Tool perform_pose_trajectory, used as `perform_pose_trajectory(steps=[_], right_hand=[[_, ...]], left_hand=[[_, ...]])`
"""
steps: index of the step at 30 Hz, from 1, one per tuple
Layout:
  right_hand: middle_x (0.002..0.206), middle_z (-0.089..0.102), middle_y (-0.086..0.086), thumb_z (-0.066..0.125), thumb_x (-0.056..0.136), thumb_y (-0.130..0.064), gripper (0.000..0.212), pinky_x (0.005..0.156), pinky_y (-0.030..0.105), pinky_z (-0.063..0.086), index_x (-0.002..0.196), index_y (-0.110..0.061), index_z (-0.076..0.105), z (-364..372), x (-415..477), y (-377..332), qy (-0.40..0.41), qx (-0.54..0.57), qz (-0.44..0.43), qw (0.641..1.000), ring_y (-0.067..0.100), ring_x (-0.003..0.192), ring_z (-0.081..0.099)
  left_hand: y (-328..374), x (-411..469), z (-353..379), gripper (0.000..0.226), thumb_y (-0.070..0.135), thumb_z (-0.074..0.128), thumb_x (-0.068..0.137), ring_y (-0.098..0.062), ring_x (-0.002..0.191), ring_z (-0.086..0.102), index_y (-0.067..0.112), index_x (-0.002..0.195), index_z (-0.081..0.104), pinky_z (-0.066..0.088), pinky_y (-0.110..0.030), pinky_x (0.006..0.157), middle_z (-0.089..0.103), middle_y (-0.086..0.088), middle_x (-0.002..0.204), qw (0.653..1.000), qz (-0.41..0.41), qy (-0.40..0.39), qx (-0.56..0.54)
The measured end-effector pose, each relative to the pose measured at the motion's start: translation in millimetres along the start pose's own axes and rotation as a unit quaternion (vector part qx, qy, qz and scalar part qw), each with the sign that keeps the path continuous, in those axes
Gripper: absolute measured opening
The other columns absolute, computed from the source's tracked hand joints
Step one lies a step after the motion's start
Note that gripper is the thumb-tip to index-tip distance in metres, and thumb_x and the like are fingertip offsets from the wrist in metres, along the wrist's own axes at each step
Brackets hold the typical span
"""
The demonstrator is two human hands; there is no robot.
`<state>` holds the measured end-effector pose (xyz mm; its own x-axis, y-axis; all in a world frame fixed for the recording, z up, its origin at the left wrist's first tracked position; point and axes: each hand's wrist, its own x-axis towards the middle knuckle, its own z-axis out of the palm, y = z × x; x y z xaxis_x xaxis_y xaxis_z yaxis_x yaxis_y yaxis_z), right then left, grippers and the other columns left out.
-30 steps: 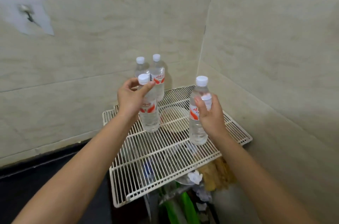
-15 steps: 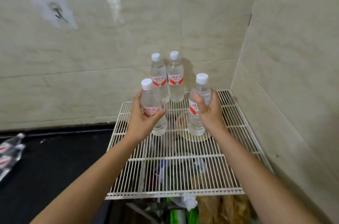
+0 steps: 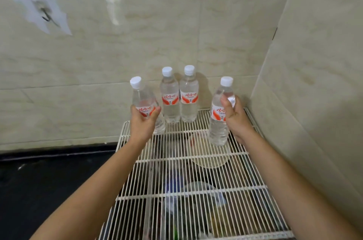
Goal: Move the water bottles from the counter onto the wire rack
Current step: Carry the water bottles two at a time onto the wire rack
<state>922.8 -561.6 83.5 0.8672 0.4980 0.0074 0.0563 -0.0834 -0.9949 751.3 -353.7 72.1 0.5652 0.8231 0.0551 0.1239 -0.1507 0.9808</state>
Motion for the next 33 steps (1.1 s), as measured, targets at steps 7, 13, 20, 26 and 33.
perform_pose_trajectory(steps=[7, 13, 20, 26, 33], right_hand=[[0.128, 0.063, -0.004, 0.053, 0.097, -0.056, 0.054, 0.100, 0.040, 0.050, 0.143, -0.030, 0.042, 27.5, 53.1, -13.9, 0.005, -0.045, -0.015, 0.999, 0.016, 0.117, 0.062], [0.133, 0.061, -0.008, 0.054, 0.080, -0.073, 0.070, 0.106, 0.045, 0.049, 0.141, -0.040, 0.039, 34.5, 66.8, -17.0, -0.047, -0.068, -0.009, 0.997, 0.013, 0.121, 0.060], [0.157, 0.042, 0.000, 0.052, 0.076, -0.085, 0.098, 0.115, 0.053, 0.037, 0.154, -0.034, 0.021, 36.4, 55.0, 13.7, -0.034, -0.146, 0.036, 0.988, 0.023, 0.140, 0.045], [0.154, 0.046, -0.001, 0.071, 0.089, -0.049, 0.083, 0.109, 0.042, 0.038, 0.154, -0.027, 0.024, 31.8, 55.5, 24.6, -0.045, -0.180, 0.012, 0.983, 0.022, 0.139, 0.046], [0.154, 0.046, -0.003, 0.069, 0.091, -0.039, 0.071, 0.116, 0.049, 0.038, 0.151, -0.027, 0.035, 6.6, 63.6, 13.9, -0.132, -0.213, 0.031, 0.968, 0.023, 0.141, 0.046]], left_hand=[[2.1, 52.9, 6.7, 0.053, 0.025, 0.075, 0.090, -0.021, 0.114, 0.063, 0.020, 0.129, 0.039, 0.053, -0.046, 0.100, 0.062, -0.002, 0.121, 1.000, -0.009, -0.023, -0.009], [-15.2, 60.2, 9.1, 0.084, 0.068, 0.074, 0.064, -0.018, 0.117, 0.062, 0.032, 0.132, 0.040, 0.053, -0.050, 0.101, 0.057, -0.002, 0.131, 0.998, -0.022, -0.052, 0.001], [-22.0, 52.3, 5.7, 0.074, 0.044, 0.072, 0.088, -0.020, 0.131, 0.052, 0.030, 0.147, 0.031, 0.045, -0.052, 0.110, 0.050, -0.001, 0.143, 0.993, 0.032, -0.084, 0.074], [-24.7, 52.2, 8.2, 0.074, 0.025, 0.070, 0.093, -0.016, 0.124, 0.055, 0.020, 0.152, 0.025, 0.046, -0.036, 0.101, 0.054, -0.001, 0.143, 0.991, 0.039, -0.072, 0.110], [-27.9, 55.0, 6.2, 0.076, 0.022, 0.068, 0.095, -0.020, 0.131, 0.052, 0.023, 0.152, 0.018, 0.045, -0.039, 0.105, 0.051, -0.001, 0.146, 0.986, 0.034, -0.091, 0.133]])
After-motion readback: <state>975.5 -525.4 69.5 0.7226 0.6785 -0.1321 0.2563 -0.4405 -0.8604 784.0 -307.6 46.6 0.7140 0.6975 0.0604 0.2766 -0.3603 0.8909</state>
